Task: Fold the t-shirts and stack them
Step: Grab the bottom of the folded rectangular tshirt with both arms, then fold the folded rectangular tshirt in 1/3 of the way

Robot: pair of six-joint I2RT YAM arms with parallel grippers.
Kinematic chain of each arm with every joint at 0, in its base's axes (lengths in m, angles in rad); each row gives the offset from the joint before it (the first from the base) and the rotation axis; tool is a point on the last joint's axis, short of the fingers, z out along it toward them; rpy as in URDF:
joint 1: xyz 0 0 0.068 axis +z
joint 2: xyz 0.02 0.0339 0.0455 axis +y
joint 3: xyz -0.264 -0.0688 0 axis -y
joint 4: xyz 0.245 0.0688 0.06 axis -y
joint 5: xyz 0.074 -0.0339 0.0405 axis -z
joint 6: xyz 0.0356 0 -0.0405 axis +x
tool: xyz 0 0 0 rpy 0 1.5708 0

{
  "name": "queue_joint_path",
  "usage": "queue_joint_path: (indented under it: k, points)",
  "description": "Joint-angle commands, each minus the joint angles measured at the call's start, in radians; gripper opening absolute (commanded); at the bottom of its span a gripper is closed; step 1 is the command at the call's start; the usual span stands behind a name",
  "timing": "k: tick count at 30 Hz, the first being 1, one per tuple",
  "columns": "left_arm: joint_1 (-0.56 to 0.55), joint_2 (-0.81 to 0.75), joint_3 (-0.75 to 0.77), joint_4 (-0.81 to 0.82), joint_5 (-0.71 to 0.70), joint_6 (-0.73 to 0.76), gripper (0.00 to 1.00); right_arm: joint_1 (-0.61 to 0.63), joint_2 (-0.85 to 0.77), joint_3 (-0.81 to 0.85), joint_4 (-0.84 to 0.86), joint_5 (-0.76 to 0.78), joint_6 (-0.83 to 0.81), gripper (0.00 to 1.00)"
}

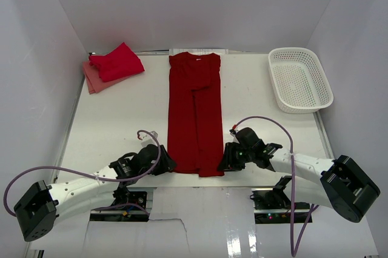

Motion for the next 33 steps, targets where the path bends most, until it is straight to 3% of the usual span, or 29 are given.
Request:
queue_joint_path:
  k: [1, 5, 7, 9, 10, 11, 22, 29, 33]
  points:
    - [0.012, 0.047, -0.017, -0.101, -0.005, 0.008, 0.49, -0.002, 0.001, -0.001, 0.022, -0.011, -0.008, 0.29]
    - [0.020, 0.061, -0.013, -0.095, -0.002, 0.022, 0.44, -0.002, -0.001, -0.001, 0.019, -0.009, -0.009, 0.27]
    - [0.032, 0.067, -0.014, -0.076, 0.007, 0.028, 0.36, -0.002, -0.001, -0.003, 0.019, -0.011, -0.009, 0.18]
    - [0.051, 0.090, -0.019, -0.047, 0.033, 0.042, 0.20, -0.002, -0.004, -0.001, 0.016, -0.011, -0.012, 0.08]
    - [0.058, 0.104, -0.017, -0.040, 0.044, 0.048, 0.16, -0.002, -0.005, 0.002, 0.013, -0.011, -0.012, 0.08]
    - [0.069, 0.133, -0.010, -0.035, 0.056, 0.056, 0.02, -0.002, -0.013, 0.003, 0.006, -0.008, -0.014, 0.08]
    - [0.097, 0.169, 0.137, -0.107, 0.116, 0.122, 0.00, -0.002, -0.042, 0.081, -0.063, -0.040, -0.074, 0.08]
    - [0.245, 0.150, 0.232, -0.184, 0.220, 0.259, 0.00, -0.013, 0.004, 0.176, -0.096, -0.086, -0.143, 0.08]
    - [0.276, 0.175, 0.285, -0.190, 0.237, 0.306, 0.00, -0.046, 0.022, 0.218, -0.109, -0.101, -0.175, 0.08]
